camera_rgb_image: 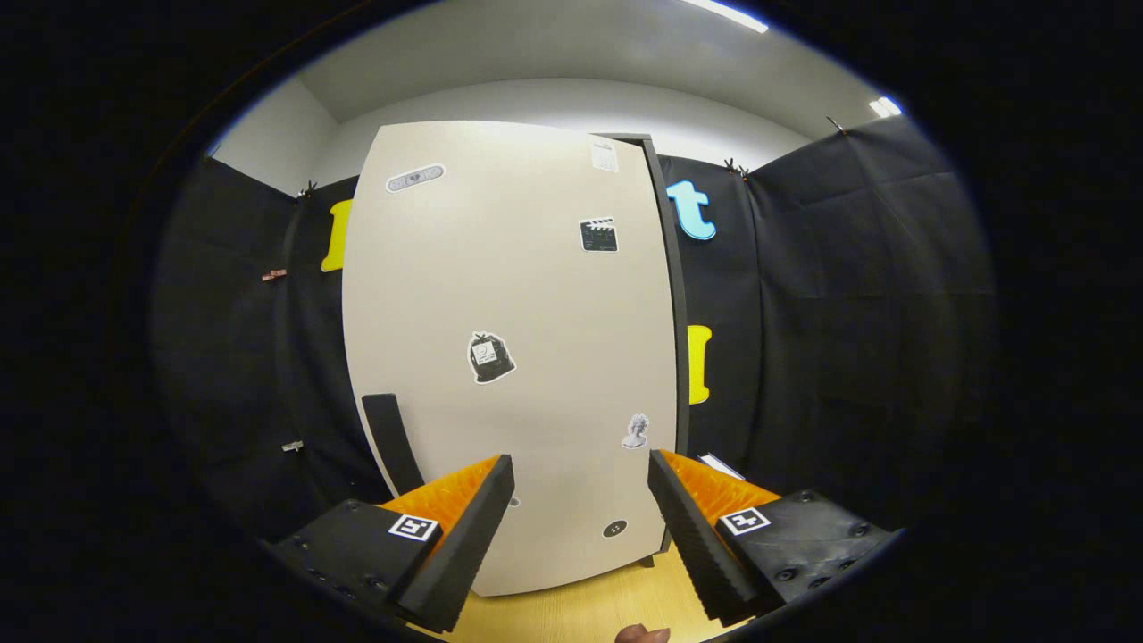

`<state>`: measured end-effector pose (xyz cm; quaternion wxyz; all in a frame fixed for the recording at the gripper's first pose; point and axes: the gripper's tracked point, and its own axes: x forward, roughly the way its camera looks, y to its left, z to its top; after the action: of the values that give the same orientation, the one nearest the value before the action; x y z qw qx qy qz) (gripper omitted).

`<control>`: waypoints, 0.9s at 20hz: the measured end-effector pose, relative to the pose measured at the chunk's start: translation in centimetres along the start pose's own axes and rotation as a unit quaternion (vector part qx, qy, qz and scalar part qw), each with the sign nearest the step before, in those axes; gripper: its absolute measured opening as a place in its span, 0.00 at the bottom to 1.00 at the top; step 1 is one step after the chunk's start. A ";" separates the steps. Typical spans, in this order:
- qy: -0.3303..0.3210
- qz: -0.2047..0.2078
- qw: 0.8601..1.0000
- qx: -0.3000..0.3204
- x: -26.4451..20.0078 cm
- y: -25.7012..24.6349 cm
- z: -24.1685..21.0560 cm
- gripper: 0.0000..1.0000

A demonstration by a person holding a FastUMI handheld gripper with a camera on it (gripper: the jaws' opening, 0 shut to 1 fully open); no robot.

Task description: Open the shoe cabinet door, grab the shoes and put them into the shoe cabinet, then close the shoe cabinet door.

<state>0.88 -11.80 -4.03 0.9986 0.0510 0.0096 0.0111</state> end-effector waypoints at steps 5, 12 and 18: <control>-0.004 -0.007 1.000 -0.006 -0.4 -0.9 0.9 0.98; -0.008 -0.005 1.000 -0.018 -0.4 -1.5 1.7 0.98; -0.021 -0.002 0.999 -0.027 -0.4 -1.4 2.3 0.98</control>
<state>0.56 -13.43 -1.83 0.9996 0.0244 -0.0116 0.0083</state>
